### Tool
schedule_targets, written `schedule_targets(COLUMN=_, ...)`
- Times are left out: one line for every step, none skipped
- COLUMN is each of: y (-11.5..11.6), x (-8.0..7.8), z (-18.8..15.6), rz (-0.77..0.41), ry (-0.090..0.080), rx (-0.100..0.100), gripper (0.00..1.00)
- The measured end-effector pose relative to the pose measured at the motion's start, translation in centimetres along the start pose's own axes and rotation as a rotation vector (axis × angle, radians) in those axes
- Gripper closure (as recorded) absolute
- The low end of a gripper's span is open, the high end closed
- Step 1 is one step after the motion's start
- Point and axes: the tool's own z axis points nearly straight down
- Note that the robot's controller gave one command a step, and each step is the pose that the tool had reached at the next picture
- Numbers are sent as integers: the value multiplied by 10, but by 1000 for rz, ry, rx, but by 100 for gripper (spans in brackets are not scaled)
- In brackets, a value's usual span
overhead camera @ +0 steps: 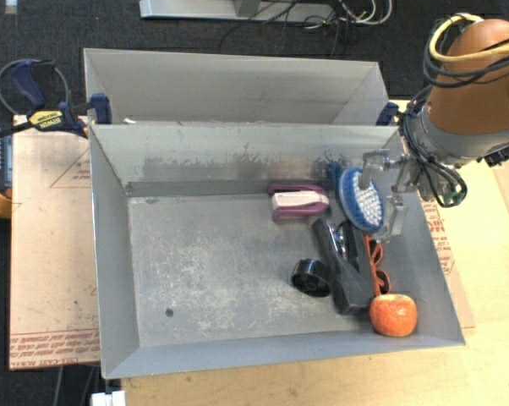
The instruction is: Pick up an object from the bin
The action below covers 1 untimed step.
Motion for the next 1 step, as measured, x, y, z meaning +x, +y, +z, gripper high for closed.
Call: schedule_targets(y=0, x=0, z=0, rz=0, ry=0, rx=0, gripper=0)
